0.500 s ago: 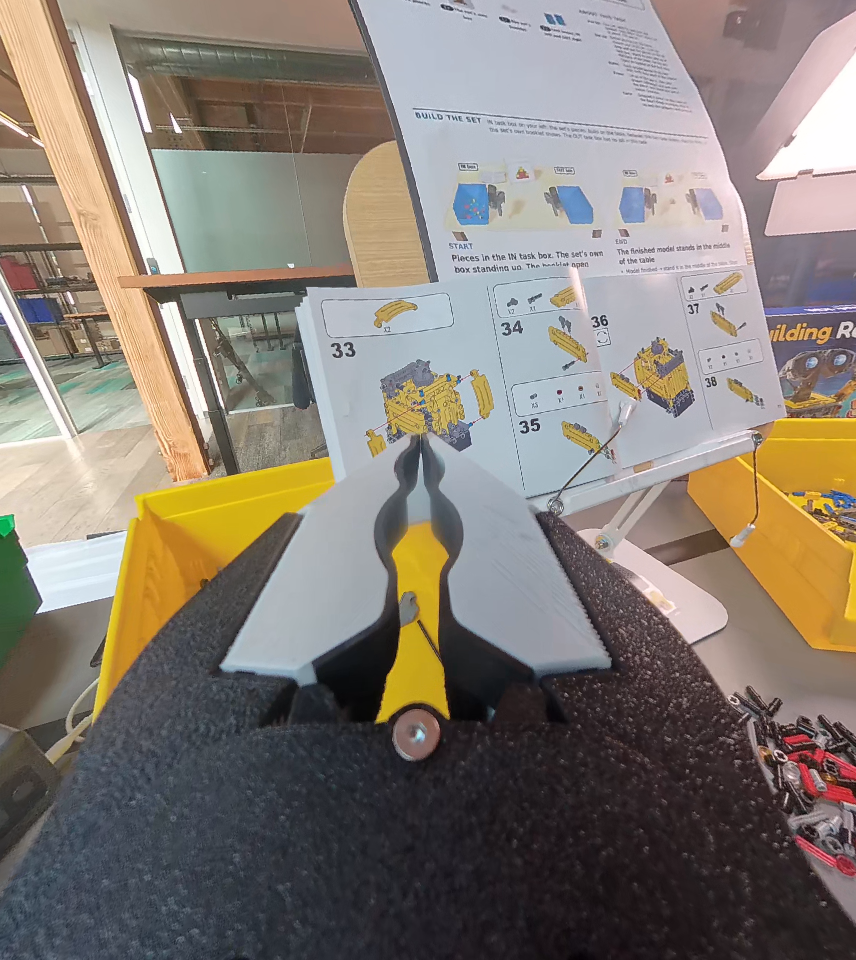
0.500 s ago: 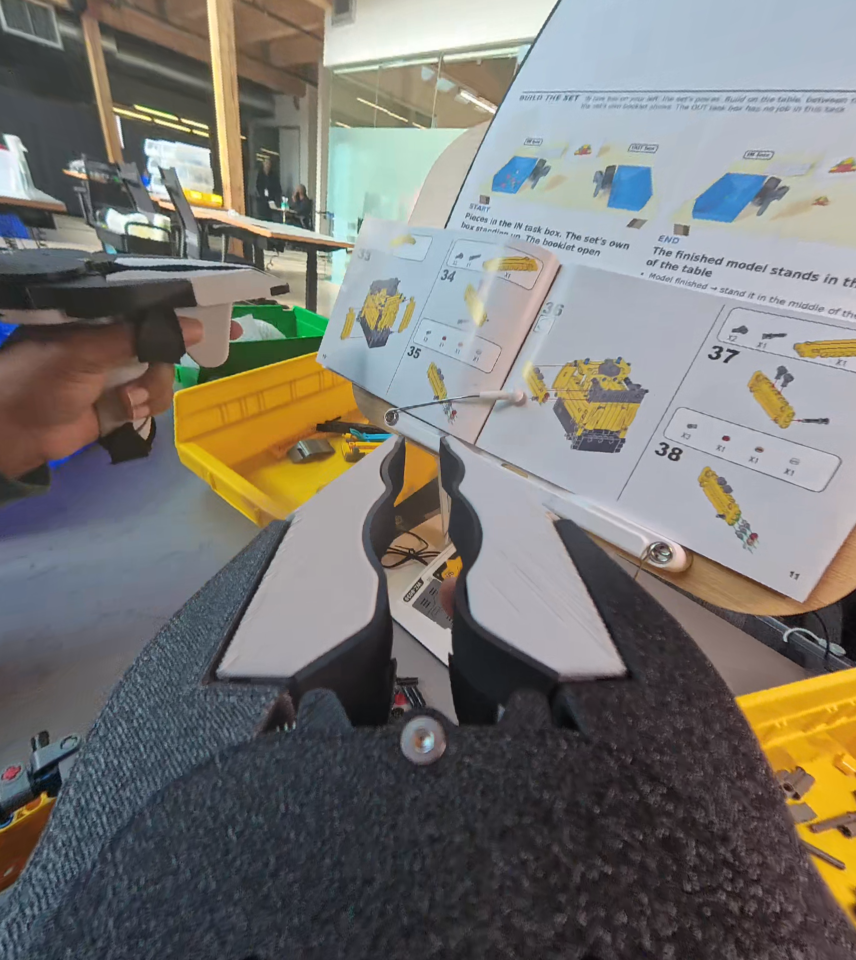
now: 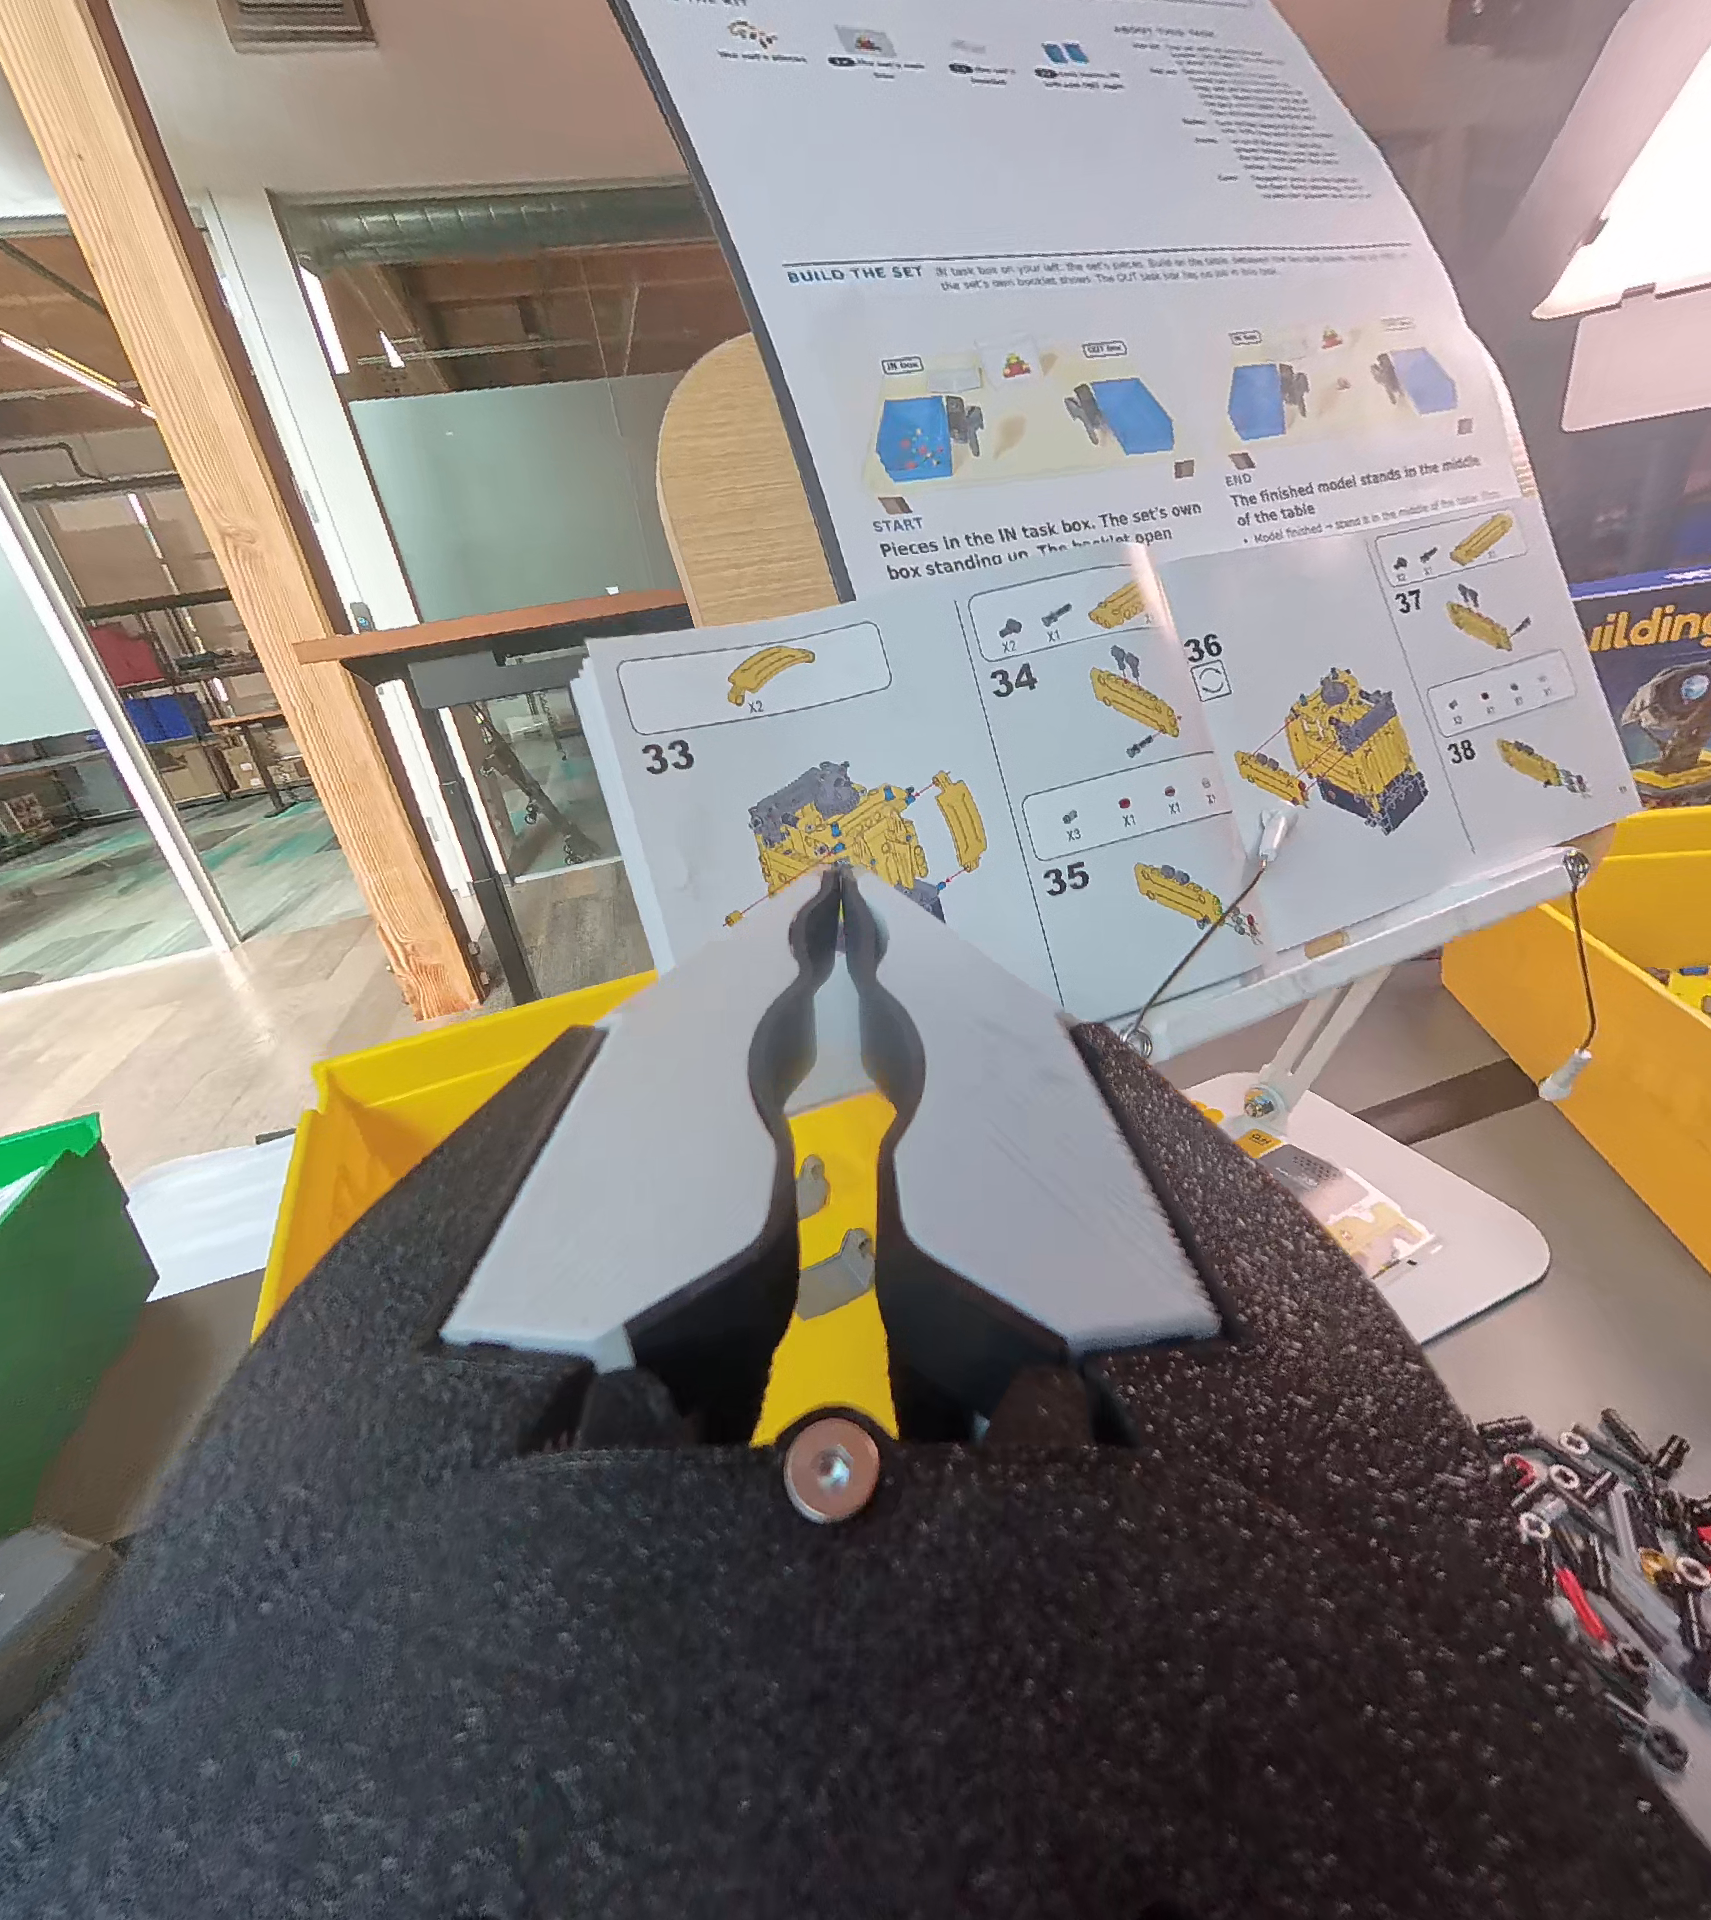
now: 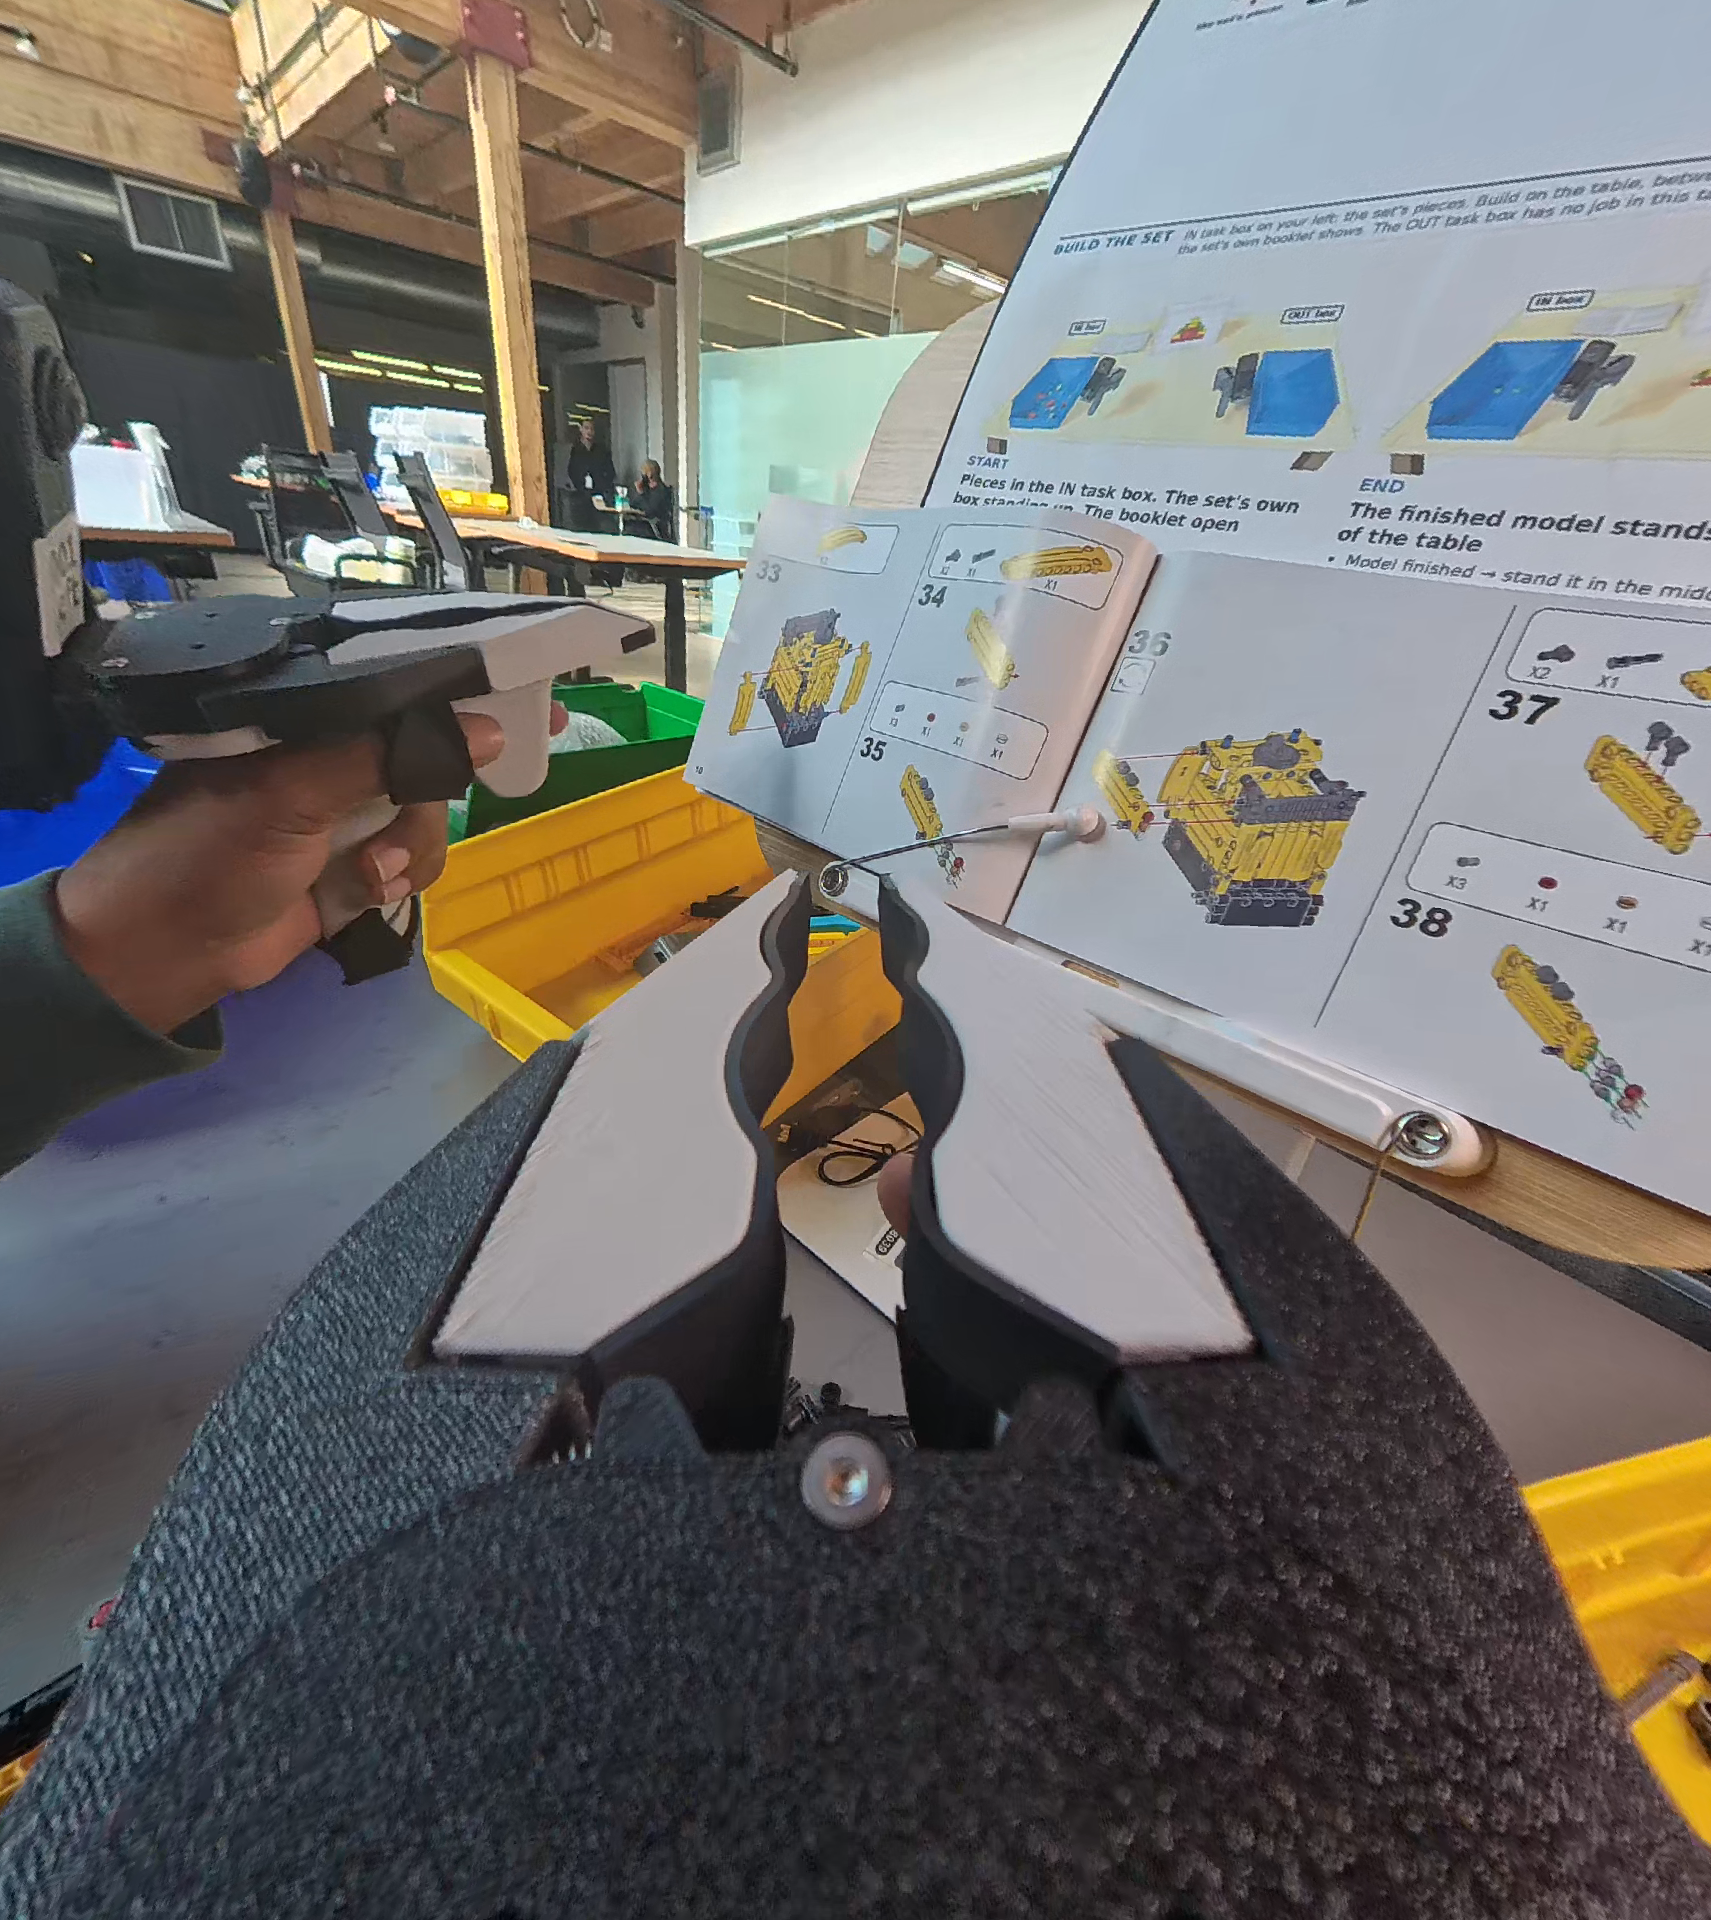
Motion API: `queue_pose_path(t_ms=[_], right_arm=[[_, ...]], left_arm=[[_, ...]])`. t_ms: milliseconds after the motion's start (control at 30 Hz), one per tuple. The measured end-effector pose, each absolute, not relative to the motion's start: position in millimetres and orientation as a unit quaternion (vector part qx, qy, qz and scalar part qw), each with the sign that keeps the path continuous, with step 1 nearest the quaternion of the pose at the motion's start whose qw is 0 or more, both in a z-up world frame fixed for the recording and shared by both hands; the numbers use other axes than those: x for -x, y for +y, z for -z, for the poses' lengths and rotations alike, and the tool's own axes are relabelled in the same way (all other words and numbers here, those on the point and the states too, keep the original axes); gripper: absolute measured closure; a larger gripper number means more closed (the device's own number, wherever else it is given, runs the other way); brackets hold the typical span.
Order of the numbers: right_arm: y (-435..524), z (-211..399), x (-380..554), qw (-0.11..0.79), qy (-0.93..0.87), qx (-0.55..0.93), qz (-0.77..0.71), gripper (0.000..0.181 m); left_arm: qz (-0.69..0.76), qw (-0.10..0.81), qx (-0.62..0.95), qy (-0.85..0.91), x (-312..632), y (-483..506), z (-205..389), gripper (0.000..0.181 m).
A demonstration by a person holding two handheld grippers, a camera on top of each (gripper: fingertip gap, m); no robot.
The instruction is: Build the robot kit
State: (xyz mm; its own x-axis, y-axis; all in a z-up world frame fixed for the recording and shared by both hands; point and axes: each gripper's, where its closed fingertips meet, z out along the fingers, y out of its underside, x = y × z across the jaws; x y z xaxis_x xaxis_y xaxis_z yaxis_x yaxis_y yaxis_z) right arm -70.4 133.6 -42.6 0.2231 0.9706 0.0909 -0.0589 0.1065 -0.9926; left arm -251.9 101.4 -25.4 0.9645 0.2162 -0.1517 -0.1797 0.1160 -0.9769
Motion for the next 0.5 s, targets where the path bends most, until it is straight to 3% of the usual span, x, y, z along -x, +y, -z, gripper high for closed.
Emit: queue_pose_path(t_ms=[500], right_arm=[[144.0,44.5,64.8,0.567,-0.403,0.535,-0.479,0.169]], left_arm=[[-0.121,0.736,0.664,-0.047,298.0,160.6,1.6,0.181]])
